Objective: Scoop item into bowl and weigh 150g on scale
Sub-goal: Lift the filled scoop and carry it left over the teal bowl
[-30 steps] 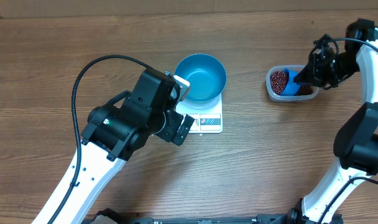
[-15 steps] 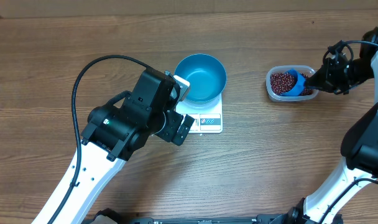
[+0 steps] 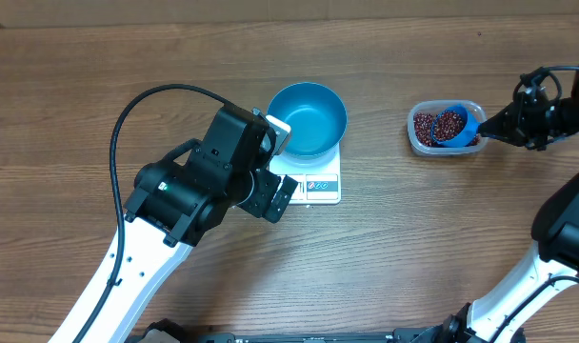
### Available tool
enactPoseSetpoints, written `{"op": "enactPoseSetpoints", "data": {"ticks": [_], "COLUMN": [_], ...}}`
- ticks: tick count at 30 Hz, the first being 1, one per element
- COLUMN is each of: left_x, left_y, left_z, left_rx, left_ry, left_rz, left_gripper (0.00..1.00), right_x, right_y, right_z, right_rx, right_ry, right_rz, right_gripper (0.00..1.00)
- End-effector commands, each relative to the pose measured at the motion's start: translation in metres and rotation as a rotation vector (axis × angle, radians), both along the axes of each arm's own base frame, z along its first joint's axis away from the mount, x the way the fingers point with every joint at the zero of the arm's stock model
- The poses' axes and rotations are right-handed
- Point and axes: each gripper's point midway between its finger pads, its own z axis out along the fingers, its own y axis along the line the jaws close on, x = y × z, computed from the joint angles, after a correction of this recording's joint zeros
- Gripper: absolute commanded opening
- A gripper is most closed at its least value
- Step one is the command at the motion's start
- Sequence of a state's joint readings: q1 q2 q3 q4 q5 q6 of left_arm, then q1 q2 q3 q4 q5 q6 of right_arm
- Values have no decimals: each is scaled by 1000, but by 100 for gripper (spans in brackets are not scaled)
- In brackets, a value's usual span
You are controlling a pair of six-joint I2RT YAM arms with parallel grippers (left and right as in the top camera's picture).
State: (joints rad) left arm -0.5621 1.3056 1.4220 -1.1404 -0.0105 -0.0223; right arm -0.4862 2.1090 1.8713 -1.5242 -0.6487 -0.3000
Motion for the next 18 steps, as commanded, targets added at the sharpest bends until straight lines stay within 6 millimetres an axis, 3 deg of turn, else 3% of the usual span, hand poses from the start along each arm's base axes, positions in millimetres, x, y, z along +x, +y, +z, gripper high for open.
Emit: {"op": "enactPoseSetpoints", "data": {"ticks": [1, 18], "left_x": [1, 1], "left_y": [-1, -1], "left_z": [4, 4], "left_rx": [-6, -6], "left_ry": [-8, -8], "left_rz": [-13, -13], "left_gripper": [100, 100], "right_x": [-2, -5], "right_y": [-5, -10], "right_z": [1, 27], "right_rx": [56, 218], "right_ry": [-23, -153], "right_rz": [-10, -35], "right_gripper": [4, 4]}}
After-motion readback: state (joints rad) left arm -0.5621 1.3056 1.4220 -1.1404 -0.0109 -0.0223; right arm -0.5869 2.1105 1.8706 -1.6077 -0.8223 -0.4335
